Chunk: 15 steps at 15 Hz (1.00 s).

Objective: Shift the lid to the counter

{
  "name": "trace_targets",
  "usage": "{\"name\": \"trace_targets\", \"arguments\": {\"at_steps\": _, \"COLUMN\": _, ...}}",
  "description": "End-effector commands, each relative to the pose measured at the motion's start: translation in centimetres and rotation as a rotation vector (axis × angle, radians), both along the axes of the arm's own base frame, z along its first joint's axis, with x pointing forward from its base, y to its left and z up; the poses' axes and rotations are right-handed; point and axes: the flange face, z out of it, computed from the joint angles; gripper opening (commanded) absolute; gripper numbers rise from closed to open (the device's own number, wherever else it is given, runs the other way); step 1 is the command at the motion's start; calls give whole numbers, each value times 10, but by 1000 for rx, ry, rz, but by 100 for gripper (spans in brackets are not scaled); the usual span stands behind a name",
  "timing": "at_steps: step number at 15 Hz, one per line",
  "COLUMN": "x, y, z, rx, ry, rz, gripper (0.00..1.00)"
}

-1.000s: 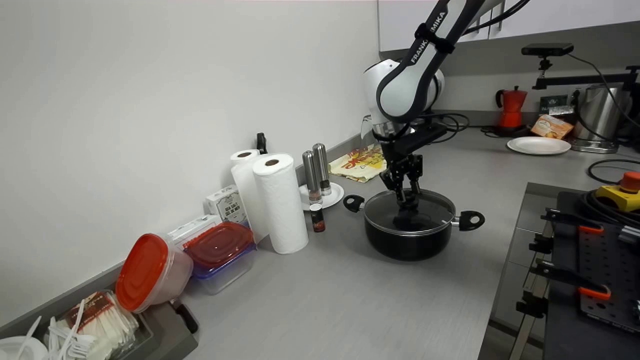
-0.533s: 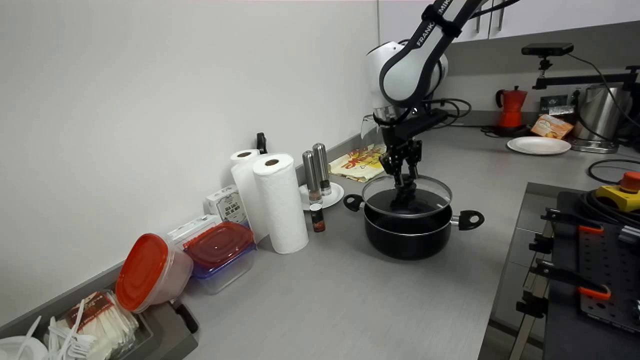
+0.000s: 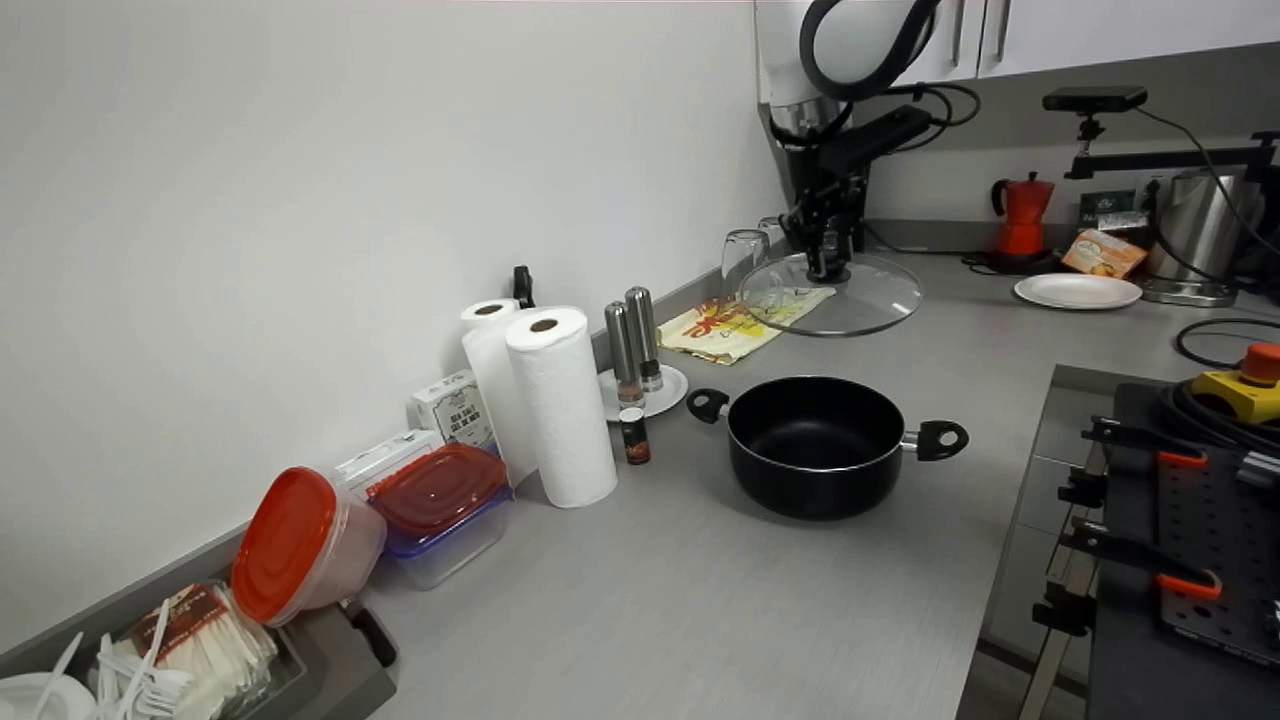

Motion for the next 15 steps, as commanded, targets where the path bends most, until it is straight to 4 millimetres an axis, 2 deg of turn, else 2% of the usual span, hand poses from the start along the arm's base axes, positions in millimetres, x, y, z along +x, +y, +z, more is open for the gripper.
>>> {"name": "trace_targets", "arguments": {"at_steps": 1, "x": -16, "y": -26, "z": 47, "rx": -74, "ry": -34, "rz": -40, "gripper": 24}}
{"name": "trace_targets", "arguments": {"at_steps": 4, "x": -28, "y": -62, "z": 68, "rx": -107, "ry": -32, "rz": -93, "gripper": 24}}
{"name": "trace_targets", "arguments": {"at_steps": 8, "x": -41, "y": -117, "z": 83, "rx": -119, "ry": -27, "rz": -174, "gripper": 24}}
{"name": "trace_targets", "arguments": {"at_steps": 12, "x": -36, "y": -179, "z": 83, "rx": -136, "ry": -16, "rz": -275, "gripper": 24}}
{"name": "trace_targets", "arguments": {"at_steps": 15, "x": -20, "y": -222, "z": 73, "rx": -118, "ry": 3, "rz": -326, "gripper": 24}}
